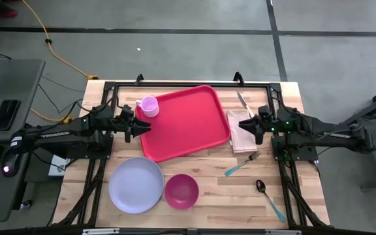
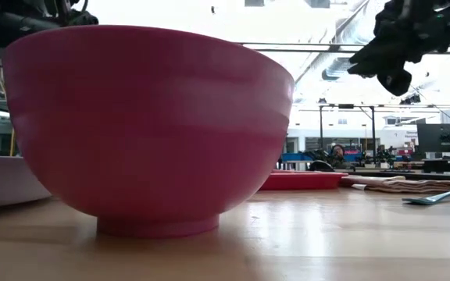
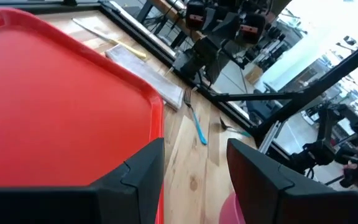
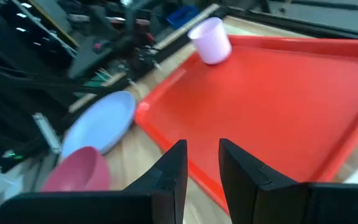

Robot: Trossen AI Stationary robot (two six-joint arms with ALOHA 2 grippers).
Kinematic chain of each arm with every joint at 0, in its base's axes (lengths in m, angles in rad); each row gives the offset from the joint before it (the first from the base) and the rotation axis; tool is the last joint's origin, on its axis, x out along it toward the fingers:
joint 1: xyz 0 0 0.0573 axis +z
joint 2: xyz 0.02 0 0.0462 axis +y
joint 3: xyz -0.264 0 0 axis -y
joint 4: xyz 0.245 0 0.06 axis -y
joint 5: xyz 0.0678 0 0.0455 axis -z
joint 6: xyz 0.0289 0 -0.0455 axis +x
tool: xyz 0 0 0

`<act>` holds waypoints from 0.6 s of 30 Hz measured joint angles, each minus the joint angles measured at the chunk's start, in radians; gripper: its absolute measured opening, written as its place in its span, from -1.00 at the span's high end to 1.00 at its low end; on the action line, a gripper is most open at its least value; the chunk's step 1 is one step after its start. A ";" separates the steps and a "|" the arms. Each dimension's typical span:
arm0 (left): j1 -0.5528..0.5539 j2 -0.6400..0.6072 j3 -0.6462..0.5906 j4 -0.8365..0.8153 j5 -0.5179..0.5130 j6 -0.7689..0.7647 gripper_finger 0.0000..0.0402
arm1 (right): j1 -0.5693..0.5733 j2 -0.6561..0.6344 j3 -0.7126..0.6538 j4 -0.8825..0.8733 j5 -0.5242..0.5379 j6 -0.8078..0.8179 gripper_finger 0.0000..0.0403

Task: Set up tray
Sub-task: Put the purple plate on the red tray below the light pink mug

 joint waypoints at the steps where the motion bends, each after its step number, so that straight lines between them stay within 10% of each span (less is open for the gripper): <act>1: 0.000 0.001 0.000 0.007 0.000 0.003 -0.02 | 0.000 -0.025 -0.013 0.011 -0.008 0.000 0.65; 9: -0.036 -0.011 0.001 0.071 -0.001 0.046 -0.02 | 0.000 -0.212 -0.108 0.060 -0.023 -0.003 0.65; 18: -0.331 0.019 0.000 0.072 -0.202 0.008 -0.02 | 0.000 -0.345 -0.234 0.173 -0.029 0.004 0.65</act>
